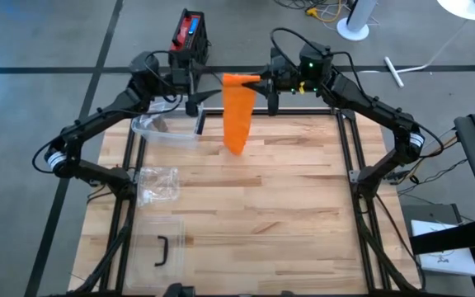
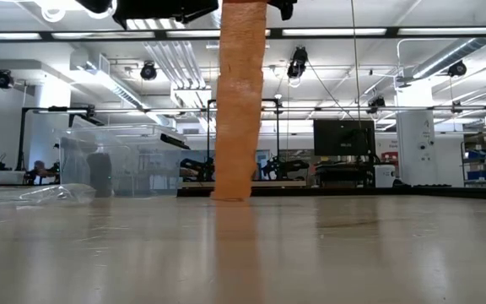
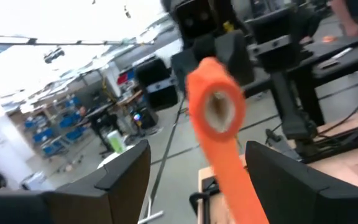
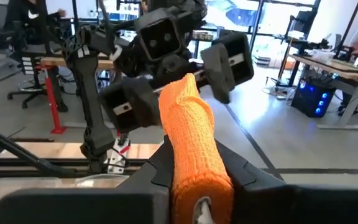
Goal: Roll bandage
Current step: Roll the orange bandage
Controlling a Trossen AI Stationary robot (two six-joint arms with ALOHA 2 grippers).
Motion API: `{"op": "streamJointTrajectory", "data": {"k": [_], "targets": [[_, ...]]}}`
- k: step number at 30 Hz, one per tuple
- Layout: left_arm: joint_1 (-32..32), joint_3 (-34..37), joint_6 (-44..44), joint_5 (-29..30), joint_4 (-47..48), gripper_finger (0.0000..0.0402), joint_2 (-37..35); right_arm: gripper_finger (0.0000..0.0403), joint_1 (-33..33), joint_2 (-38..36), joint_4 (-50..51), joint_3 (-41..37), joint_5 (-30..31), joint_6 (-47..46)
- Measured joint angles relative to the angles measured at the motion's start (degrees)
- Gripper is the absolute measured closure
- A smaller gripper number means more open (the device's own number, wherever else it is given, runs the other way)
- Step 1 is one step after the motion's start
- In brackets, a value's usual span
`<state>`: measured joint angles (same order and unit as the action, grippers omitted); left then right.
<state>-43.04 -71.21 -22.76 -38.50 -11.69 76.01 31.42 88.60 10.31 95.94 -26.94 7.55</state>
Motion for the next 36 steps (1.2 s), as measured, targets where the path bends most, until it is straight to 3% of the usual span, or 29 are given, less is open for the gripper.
{"op": "streamJointTrajectory", "data": {"k": [8, 12, 15, 20, 21, 32, 36], "targets": [[0.0, 0.0, 5.0, -5.1, -5.8, 0.0165, 3.2, 0.035, 0.0, 0.4, -2.4, 0.0, 0.0, -0.2], [0.0, 0.0, 6.1, -2.5, -11.4, 0.0183, 4.8, 0.0348, 0.0, 0.7, -2.5, 0.0, 0.0, -1.0], [0.0, -0.2, 6.2, -2.5, -12.4, 0.0231, 5.9, 0.0341, 0.0, 0.8, -2.7, 0.0, 0.2, -1.6], [0.0, -1.4, 7.3, -2.8, -12.5, 0.0373, 7.9, 0.0347, -0.2, 0.8, -4.2, 0.0, -0.7, -1.7], [0.0, -1.7, 7.9, -2.9, -12.6, 0.0386, 8.1, 0.035, -0.2, 0.8, -4.7, 0.0, -1.1, -1.8], [-0.2, -1.5, 11.3, -1.0, -12.6, 0.0401, 8.2, 0.0343, -0.5, 0.8, -9.0, 0.0, -7.8, -1.9], [-0.2, 0.4, 11.8, -0.5, -12.4, 0.0401, 8.2, 0.0351, -0.6, 0.8, -9.4, 0.0, -7.4, -0.9]]}}
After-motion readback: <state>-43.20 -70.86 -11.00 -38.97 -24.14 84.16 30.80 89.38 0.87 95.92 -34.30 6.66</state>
